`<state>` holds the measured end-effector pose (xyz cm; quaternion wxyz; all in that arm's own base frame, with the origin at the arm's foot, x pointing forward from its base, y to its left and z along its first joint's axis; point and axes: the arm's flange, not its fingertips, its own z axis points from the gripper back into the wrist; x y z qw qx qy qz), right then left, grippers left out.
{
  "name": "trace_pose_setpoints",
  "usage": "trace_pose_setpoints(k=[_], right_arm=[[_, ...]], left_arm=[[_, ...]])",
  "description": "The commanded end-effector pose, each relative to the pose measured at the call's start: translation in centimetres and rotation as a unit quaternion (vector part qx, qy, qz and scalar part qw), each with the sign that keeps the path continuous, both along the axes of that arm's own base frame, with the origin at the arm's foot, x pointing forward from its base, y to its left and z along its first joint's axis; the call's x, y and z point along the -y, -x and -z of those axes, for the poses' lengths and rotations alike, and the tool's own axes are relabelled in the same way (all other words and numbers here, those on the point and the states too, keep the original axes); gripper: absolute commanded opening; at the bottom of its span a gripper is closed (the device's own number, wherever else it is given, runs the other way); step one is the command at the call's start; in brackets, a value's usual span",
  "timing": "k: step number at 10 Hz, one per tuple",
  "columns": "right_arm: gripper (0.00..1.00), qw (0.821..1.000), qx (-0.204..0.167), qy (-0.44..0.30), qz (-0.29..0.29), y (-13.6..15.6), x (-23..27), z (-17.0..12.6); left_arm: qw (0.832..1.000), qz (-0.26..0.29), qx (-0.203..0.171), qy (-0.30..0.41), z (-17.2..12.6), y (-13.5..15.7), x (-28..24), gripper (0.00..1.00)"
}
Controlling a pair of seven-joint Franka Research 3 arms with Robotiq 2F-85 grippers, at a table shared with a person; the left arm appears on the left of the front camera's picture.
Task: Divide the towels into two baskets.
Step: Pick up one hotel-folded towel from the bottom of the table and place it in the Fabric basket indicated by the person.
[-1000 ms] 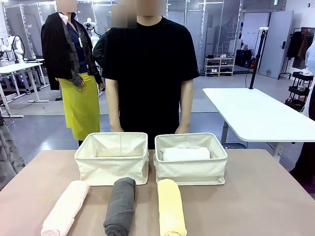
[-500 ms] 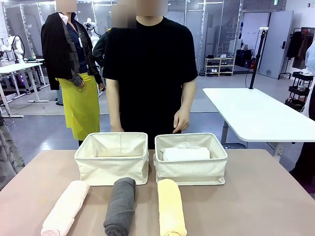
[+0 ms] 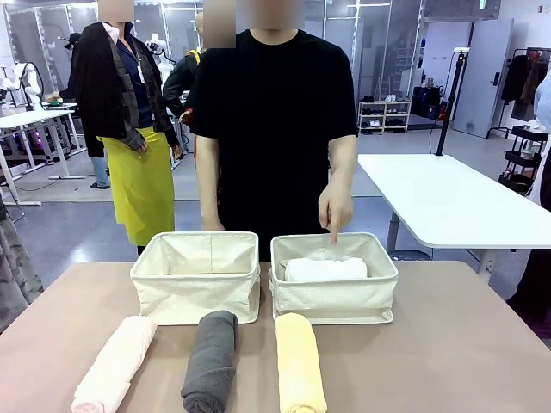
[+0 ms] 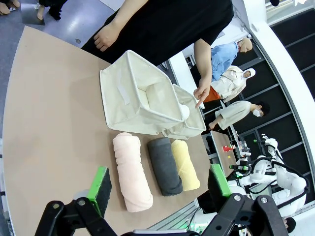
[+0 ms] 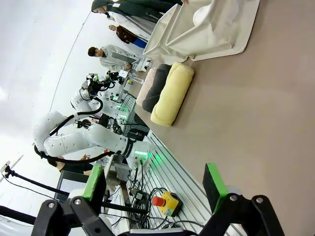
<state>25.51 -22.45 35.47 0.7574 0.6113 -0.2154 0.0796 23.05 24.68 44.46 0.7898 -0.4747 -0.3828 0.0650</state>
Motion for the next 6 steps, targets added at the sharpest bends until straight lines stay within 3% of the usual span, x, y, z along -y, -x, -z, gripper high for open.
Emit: trace_pose_setpoints(k=[1, 6], right_arm=[[1.00, 1.000, 0.004, 0.000, -0.002, 0.20, -0.09, -0.27], [1.00, 1.000, -0.001, 0.015, -0.007, -0.13, -0.43, -0.88]], left_arm=[[1.000, 0.000, 0.009, 0.006, -0.12, 0.14, -0.20, 1.00], [1.000, 0.000, 0.009, 0.006, -0.12, 0.14, -0.20, 1.00]])
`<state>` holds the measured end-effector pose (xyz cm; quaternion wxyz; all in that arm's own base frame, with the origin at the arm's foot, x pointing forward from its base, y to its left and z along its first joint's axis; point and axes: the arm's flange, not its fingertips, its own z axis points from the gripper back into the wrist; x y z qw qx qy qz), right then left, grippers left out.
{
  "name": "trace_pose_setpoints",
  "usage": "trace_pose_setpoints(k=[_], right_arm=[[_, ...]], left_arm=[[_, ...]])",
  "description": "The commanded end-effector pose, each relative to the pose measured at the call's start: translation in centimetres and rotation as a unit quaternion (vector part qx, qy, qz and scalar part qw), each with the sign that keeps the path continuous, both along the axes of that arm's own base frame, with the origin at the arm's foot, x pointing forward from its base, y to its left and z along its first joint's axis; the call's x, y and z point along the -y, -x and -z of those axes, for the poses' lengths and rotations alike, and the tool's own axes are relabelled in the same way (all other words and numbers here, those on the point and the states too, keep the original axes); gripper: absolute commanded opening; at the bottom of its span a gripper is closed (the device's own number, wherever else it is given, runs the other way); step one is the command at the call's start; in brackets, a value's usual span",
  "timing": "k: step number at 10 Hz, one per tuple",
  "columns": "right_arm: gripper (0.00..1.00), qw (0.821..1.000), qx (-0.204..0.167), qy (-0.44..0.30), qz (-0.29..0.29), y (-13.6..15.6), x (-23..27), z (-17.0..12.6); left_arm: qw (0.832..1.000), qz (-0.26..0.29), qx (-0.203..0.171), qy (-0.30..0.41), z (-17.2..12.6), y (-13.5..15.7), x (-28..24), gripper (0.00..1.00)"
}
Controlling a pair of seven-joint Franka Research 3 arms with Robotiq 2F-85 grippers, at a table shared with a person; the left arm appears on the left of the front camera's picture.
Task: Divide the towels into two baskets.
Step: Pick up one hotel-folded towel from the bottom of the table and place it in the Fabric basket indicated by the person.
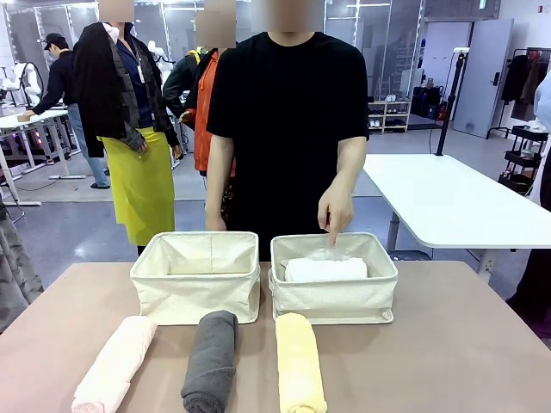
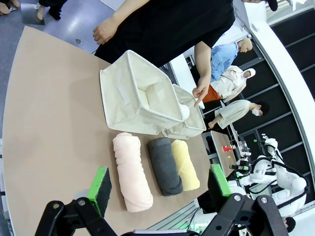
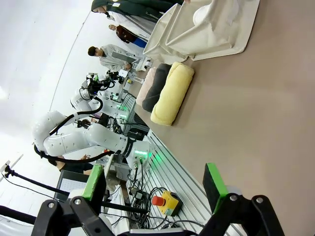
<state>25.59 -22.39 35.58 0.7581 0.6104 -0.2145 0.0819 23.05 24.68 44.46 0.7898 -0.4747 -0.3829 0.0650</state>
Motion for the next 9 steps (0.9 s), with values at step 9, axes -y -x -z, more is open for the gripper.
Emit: trace_pose_setpoints(k=[9], right_arm=[[1.00, 0.947, -0.141, 0.285, -0.034, -9.2, -26.0, -9.9]], left_arm=[[1.000, 0.000, 0.009, 0.006, -0.1, 0.1, -0.2, 1.00]])
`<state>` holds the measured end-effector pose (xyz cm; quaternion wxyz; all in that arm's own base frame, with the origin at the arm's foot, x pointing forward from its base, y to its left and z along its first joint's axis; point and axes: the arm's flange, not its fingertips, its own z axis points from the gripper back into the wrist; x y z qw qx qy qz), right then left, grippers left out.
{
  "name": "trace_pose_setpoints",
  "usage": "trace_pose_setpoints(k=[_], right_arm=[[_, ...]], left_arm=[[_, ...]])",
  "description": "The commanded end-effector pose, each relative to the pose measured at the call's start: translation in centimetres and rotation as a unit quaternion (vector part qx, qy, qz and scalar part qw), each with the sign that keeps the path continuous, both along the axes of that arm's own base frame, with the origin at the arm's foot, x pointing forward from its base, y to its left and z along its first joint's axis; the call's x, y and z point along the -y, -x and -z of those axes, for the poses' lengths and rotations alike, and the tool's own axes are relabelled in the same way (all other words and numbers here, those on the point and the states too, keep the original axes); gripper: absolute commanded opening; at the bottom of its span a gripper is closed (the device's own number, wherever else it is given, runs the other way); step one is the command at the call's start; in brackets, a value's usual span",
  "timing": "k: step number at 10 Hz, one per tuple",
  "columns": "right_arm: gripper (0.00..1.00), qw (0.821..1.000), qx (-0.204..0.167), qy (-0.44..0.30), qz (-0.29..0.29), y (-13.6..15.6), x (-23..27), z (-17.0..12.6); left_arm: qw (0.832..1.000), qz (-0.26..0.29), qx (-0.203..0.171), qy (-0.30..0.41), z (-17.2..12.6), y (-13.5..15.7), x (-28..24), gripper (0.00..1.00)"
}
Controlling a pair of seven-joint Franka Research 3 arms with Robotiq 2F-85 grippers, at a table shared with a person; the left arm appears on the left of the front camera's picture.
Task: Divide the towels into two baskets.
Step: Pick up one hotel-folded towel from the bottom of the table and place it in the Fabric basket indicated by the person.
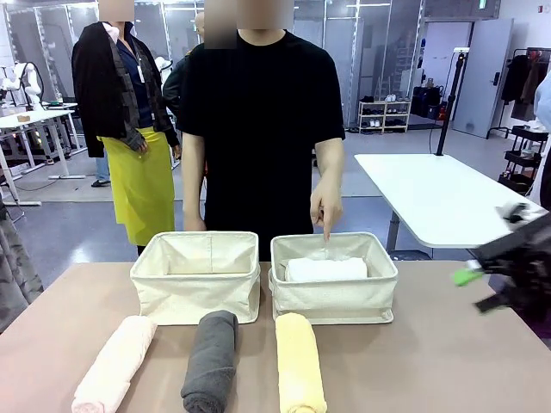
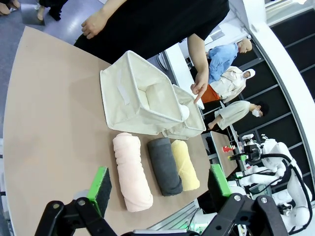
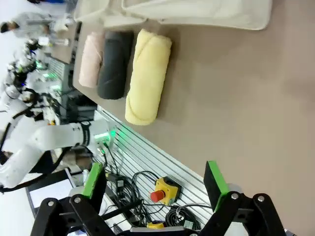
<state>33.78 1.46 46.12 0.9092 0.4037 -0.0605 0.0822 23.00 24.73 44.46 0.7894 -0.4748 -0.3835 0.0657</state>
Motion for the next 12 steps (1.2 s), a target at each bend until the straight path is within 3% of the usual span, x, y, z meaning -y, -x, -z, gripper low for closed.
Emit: trace_pose_setpoints(k=[1, 2, 5, 7, 9, 12], right_arm=[[1.00, 0.999, -0.010, 0.036, -0.005, -1.4, -5.8, 0.8], [1.00, 0.997, 0.011, 0.074, -0.011, -1.6, -9.1, 0.9], [1.00, 0.983, 0.021, 0.182, 0.010, -1.2, -17.4, 2.0], [1.00, 0.976, 0.028, 0.213, 0.027, -1.3, -21.7, 3.1], [1.00, 0.964, 0.048, 0.258, 0.040, -1.6, -24.6, 4.5], [1.00, 0.954, 0.044, 0.295, 0.039, -1.6, -27.3, 6.7]], left_arm=[[1.000, 0.001, 0.009, 0.006, -0.1, 0.1, -0.1, 1.00], [1.000, 0.001, 0.009, 0.006, -0.1, 0.1, -0.1, 1.00], [1.000, 0.001, 0.009, 0.006, -0.1, 0.1, -0.1, 1.00], [1.000, 0.001, 0.009, 0.006, -0.1, 0.1, -0.1, 1.00], [1.000, 0.001, 0.009, 0.006, -0.1, 0.1, -0.1, 1.00], [1.000, 0.001, 0.009, 0.006, -0.1, 0.1, -0.1, 1.00]])
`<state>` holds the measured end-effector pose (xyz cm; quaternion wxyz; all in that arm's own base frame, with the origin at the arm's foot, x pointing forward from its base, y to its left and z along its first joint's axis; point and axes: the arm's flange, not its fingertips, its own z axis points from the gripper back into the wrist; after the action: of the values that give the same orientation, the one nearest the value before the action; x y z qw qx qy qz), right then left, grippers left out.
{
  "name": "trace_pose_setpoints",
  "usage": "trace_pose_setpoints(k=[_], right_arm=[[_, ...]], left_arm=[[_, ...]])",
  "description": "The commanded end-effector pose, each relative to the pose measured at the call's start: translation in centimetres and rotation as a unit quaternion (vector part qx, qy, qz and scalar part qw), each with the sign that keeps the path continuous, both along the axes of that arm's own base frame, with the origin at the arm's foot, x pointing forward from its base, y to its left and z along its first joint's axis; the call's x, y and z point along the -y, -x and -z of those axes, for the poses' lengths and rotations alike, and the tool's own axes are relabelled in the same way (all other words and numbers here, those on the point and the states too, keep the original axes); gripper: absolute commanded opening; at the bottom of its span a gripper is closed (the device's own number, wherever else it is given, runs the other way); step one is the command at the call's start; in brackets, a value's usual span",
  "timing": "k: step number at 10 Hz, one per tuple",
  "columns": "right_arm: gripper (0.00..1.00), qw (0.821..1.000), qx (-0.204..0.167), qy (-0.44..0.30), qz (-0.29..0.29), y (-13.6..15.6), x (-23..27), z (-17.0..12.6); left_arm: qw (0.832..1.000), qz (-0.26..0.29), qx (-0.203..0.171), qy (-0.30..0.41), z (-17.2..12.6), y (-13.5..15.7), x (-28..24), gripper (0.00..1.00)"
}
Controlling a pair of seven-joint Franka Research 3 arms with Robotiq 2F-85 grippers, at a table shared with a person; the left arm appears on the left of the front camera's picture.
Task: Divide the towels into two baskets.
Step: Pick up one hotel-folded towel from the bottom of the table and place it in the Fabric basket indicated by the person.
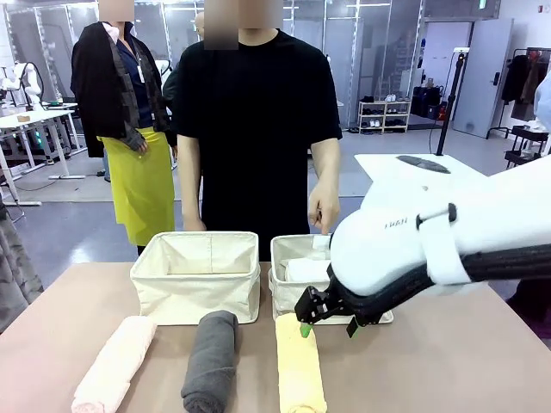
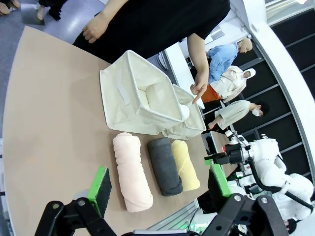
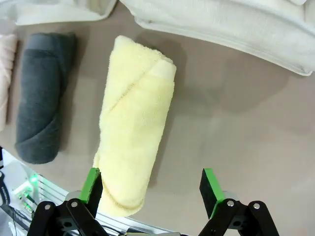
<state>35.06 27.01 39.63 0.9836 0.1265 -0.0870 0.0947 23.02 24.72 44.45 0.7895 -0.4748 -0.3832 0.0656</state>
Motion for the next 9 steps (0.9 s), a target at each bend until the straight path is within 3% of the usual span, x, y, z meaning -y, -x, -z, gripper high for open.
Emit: trace_pose_setpoints(k=[1, 9], right_arm=[[1.00, 1.000, -0.004, 0.024, 0.015, -0.3, -2.7, 1.2], [1.00, 1.000, -0.008, 0.021, 0.017, -2.0, -6.8, 6.5]], left_arm=[[1.000, 0.001, 0.009, 0.006, -0.1, 0.1, -0.2, 1.00], [1.000, 0.001, 0.009, 0.006, -0.1, 0.1, -0.2, 1.00]])
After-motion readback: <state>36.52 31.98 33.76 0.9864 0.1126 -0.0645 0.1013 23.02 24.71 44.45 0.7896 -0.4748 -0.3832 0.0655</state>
